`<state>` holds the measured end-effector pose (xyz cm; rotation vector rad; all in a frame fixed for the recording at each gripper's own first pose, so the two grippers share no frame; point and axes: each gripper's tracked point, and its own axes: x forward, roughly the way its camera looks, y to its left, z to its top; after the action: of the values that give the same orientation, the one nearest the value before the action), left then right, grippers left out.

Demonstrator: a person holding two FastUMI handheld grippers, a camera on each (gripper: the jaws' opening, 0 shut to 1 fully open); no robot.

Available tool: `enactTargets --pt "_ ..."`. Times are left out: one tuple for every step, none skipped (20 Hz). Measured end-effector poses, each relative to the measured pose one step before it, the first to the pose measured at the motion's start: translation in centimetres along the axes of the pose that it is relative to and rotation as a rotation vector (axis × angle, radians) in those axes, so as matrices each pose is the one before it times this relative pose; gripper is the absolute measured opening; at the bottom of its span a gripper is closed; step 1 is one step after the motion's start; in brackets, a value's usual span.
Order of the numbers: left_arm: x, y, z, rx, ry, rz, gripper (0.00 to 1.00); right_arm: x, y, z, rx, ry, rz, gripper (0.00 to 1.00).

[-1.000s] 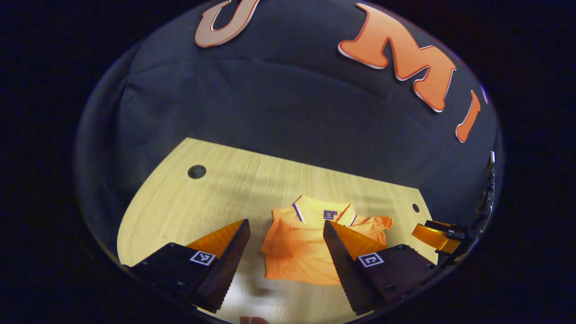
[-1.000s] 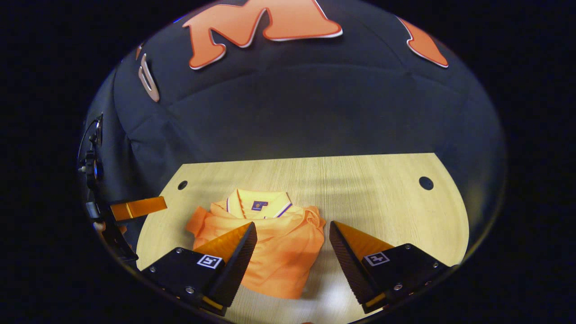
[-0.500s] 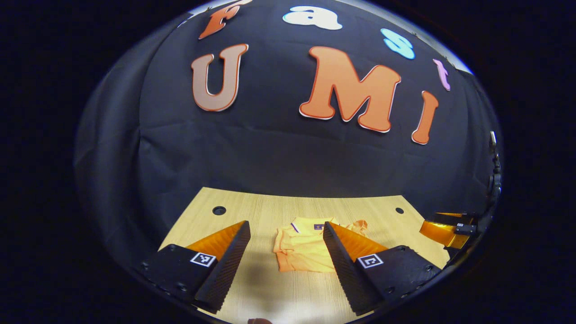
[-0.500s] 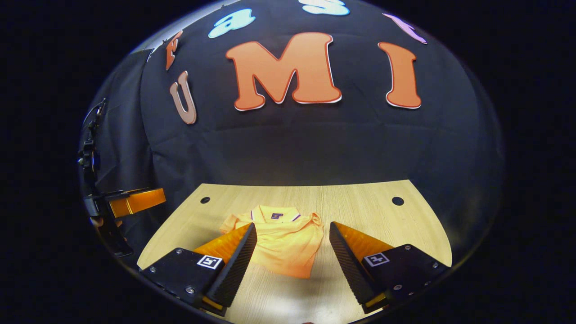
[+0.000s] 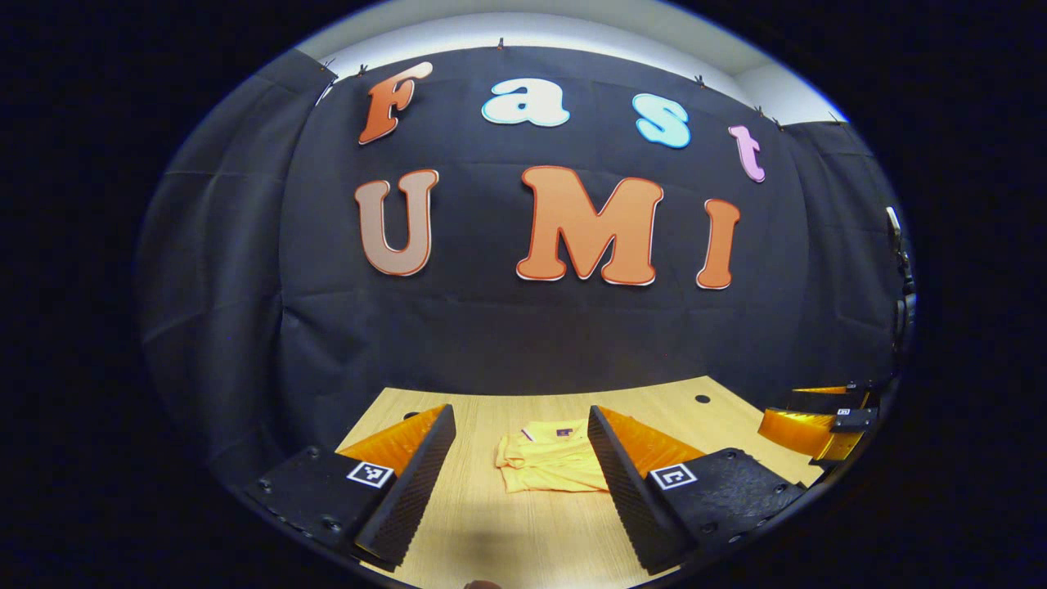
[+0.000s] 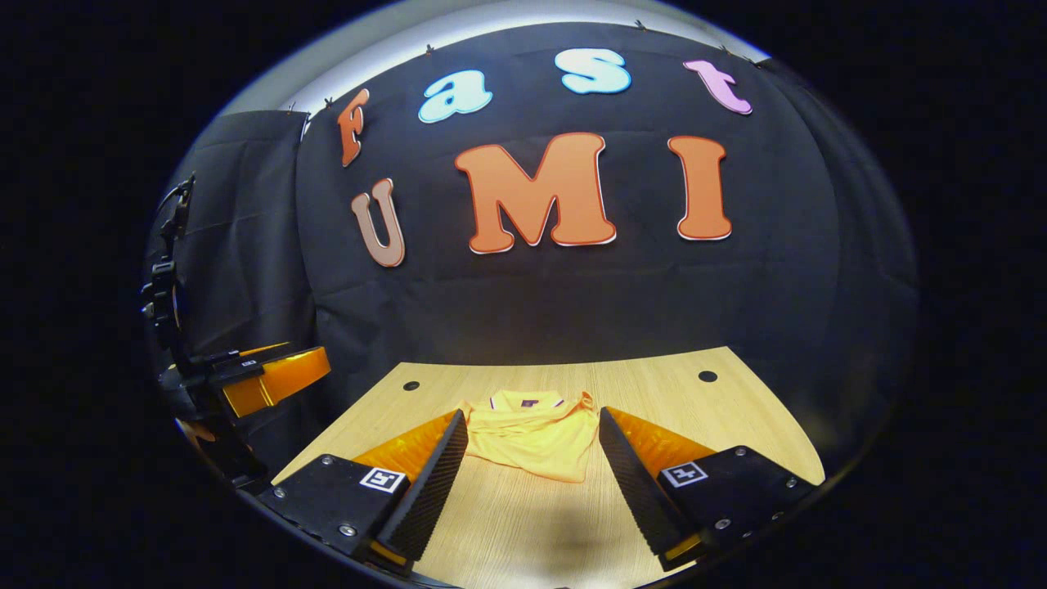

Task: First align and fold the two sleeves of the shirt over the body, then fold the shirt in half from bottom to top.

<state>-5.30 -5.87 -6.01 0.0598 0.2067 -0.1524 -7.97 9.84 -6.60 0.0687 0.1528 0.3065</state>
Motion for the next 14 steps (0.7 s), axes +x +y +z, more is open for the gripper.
enactTargets --pt "-0.411 -0.45 0.386 0.00023 -0.0147 0.00048 0.98 -0.872 -0.01 0.11 -0.00855 -0.00889 0.00329 0.98" --pt "-0.378 -0.531 0.368 0.00357 -0.01222 -0.00231 0.98 -0.864 0.294 0.328 -0.0047 -0.01162 0.00507 0.98" --pt "-0.456 -0.48 0.27 0.00418 -0.01447 0.00481 0.98 -0.617 -0.175 0.423 0.00259 -0.0184 0.00036 0.98" --pt "-0.169 -0.446 0.128 0.00438 -0.01238 0.00228 0.98 -0.29 -0.199 0.208 0.0037 -0.01265 0.00207 0.98" --pt "-0.18 -0.567 0.228 0.00084 -0.00857 0.00001 0.98 -0.389 -0.474 0.263 0.00683 -0.00901 -0.00252 0.98" --pt "-0.22 -0.592 0.049 -0.00166 -0.00449 -0.00074 0.98 -0.068 -0.472 0.099 0.00823 -0.00313 0.0003 0.98" --pt "-0.08 -0.526 -0.018 -0.0035 0.00253 0.00082 0.98 -0.13 -0.443 0.208 0.0077 -0.00188 0.002 0.98" --pt "0.013 -0.514 -0.08 -0.00333 0.00056 -0.0001 0.98 -0.003 -0.363 0.144 0.00615 -0.00028 0.00389 0.98" --pt "0.017 -0.302 -0.053 -0.00142 -0.00065 0.00566 0.98 -0.083 -0.422 0.211 0.00572 -0.00022 0.00193 0.98" --pt "-0.035 0.011 0.024 0.00087 0.00027 0.01495 0.98 0.025 -0.29 -0.012 0.00375 0.00475 0.00389 0.98" --pt "0.016 0.044 0.15 -0.00201 -0.00214 0.0125 0.98 0.101 -0.264 0.027 0.00044 0.00201 0.00282 0.98" --pt "-0.028 -0.123 -0.097 -0.00782 0.00379 0.00966 0.98 0.136 -0.19 0.104 -0.00228 -0.00216 0.00297 0.98" --pt "-0.054 0.034 0.066 -0.01163 0.00336 0.00627 0.98 0.108 -0.138 0.088 -0.00154 -0.00202 0.00448 0.98" --pt "-0.07 0.094 0.095 -0.00818 -0.00105 0.00885 0.98 0.309 0.008 -0.025 0.0014 -0.00005 0.00472 0.98"
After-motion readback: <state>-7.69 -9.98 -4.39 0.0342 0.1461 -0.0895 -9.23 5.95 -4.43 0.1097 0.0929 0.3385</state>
